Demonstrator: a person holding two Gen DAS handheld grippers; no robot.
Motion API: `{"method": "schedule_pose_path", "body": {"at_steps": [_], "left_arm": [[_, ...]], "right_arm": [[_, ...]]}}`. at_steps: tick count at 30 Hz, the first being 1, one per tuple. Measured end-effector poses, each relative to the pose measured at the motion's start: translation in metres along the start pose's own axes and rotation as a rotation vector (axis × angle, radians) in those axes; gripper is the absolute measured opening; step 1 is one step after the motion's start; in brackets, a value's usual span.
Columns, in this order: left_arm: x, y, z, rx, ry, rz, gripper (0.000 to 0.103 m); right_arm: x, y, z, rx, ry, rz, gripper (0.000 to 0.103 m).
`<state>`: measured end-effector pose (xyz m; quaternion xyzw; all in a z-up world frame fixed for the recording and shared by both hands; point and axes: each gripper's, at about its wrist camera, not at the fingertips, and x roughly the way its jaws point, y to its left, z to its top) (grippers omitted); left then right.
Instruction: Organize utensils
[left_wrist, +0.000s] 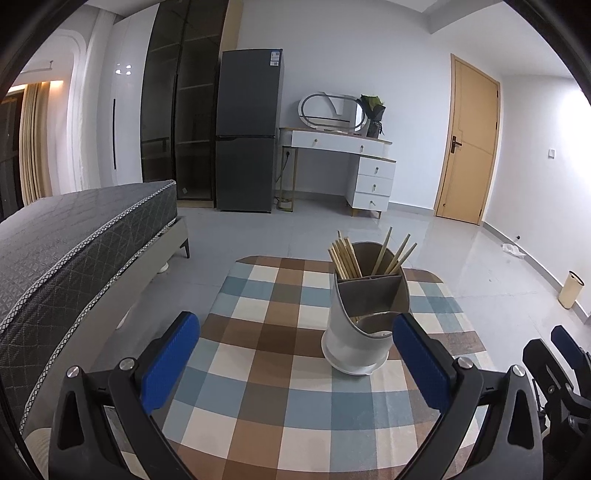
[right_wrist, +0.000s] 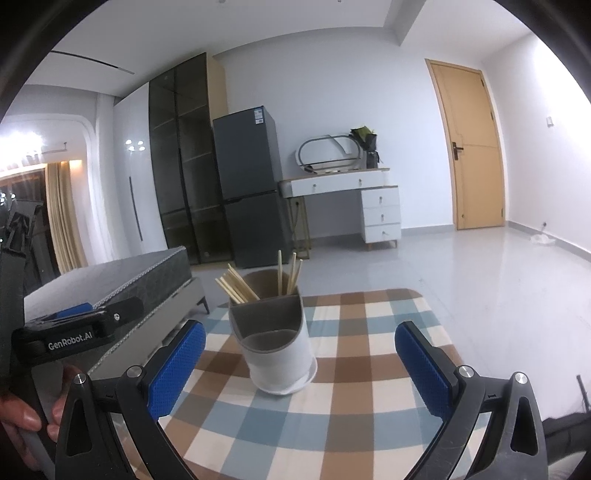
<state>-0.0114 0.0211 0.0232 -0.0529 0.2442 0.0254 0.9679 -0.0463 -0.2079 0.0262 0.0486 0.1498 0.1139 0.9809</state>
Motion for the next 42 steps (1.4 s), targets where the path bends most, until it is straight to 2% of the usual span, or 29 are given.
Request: {"method": "schedule_pose_path", "body": {"at_steps": [42], "left_arm": [[0.0032, 0.0006, 0.0017, -0.012, 0.023, 0.002, 0.102]], "right_arm": [[-0.0016, 0.0007, -0.0016, -0.003, 0.016, -0.014, 0.103]]}}
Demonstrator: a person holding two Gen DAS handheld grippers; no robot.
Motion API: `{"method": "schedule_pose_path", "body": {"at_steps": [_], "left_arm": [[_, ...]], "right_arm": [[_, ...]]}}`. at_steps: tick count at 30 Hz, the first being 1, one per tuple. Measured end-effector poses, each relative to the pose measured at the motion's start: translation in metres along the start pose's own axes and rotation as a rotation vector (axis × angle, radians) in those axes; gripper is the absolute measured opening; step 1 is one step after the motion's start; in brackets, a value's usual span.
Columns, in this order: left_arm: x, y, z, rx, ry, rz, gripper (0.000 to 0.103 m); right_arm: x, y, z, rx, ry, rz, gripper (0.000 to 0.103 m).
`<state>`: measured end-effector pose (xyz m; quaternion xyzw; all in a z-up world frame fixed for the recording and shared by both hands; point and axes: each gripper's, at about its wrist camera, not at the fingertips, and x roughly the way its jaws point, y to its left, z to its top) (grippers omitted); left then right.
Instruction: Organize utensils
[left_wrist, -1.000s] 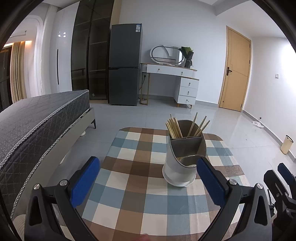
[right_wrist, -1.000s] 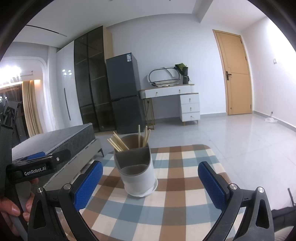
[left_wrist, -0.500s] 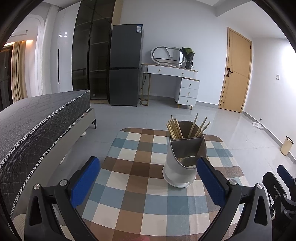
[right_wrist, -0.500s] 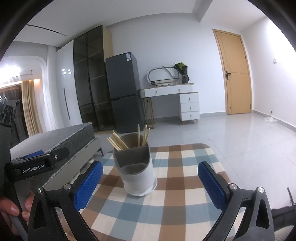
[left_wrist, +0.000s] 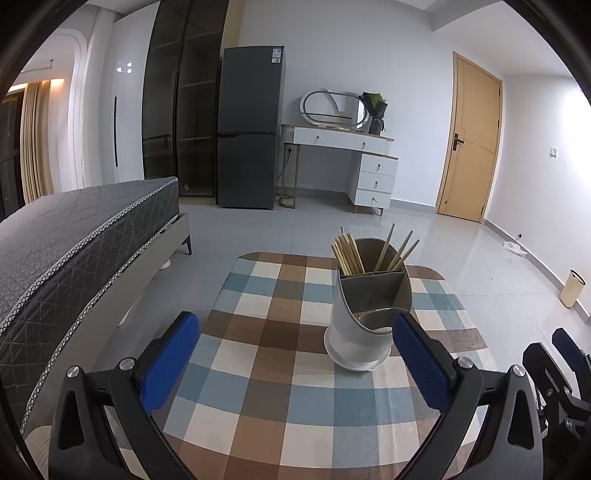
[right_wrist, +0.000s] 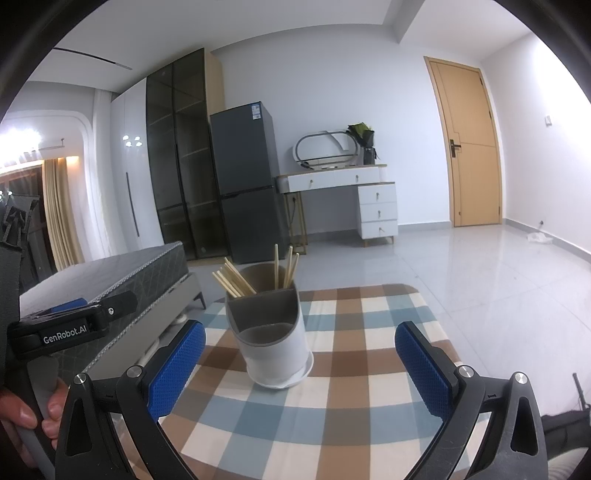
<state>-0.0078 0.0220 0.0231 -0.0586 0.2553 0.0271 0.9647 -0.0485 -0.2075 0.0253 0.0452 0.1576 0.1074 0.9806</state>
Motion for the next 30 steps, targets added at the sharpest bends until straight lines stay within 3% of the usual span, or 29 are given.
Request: {"method": "schedule_pose_path", "body": {"at_steps": [30], "left_arm": [[-0.0004, -0.0004, -0.0014, -0.009, 0.005, -0.010, 0.102]], "right_arm": [[0.0005, 0.0006, -0.0037, -0.006, 0.016, -0.003, 0.103]]}}
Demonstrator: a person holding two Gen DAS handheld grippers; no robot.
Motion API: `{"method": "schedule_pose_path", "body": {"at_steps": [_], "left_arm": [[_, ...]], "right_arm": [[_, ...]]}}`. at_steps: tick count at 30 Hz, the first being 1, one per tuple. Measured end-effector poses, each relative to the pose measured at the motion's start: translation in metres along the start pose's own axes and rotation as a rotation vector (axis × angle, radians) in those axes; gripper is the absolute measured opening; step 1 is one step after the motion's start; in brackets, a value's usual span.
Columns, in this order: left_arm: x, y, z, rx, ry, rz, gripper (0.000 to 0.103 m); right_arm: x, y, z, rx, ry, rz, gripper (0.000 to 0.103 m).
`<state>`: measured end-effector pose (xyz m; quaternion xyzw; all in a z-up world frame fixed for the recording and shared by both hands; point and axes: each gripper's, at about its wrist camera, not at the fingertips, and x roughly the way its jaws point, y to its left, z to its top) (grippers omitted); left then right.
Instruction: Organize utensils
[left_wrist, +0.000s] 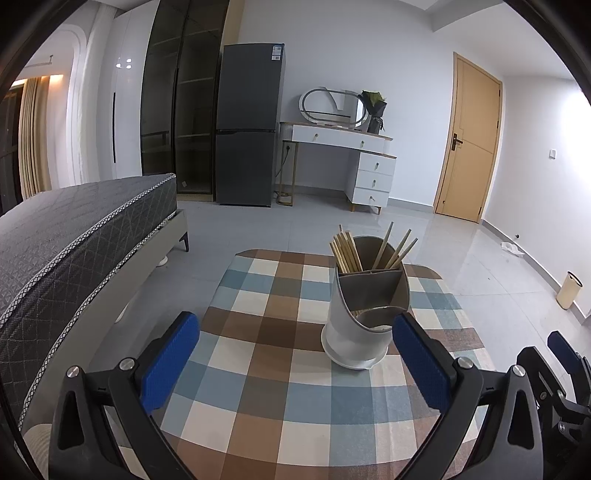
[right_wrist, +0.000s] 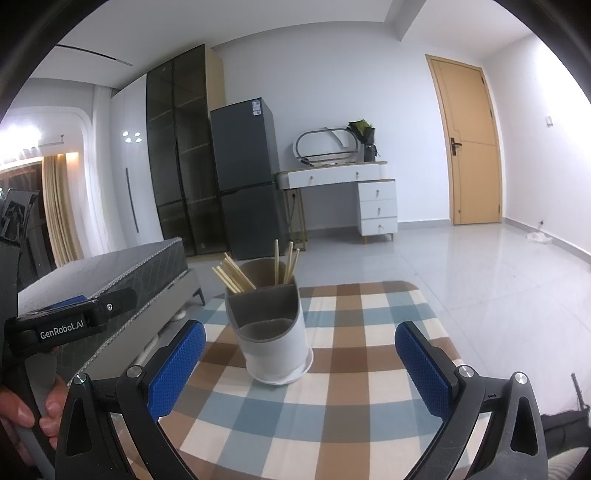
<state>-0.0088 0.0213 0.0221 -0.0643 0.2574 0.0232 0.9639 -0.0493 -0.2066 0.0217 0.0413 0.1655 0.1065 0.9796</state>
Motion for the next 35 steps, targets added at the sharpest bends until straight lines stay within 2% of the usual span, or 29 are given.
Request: {"method": "schedule_pose_path", "body": {"at_steps": [35], "left_arm": [[0.0042, 0.0001, -0.0016, 0.005, 0.020, -0.006, 0.102]], "right_arm": [[0.0041, 0.0017, -0.0028, 0.000, 0.018, 0.004, 0.103]]}}
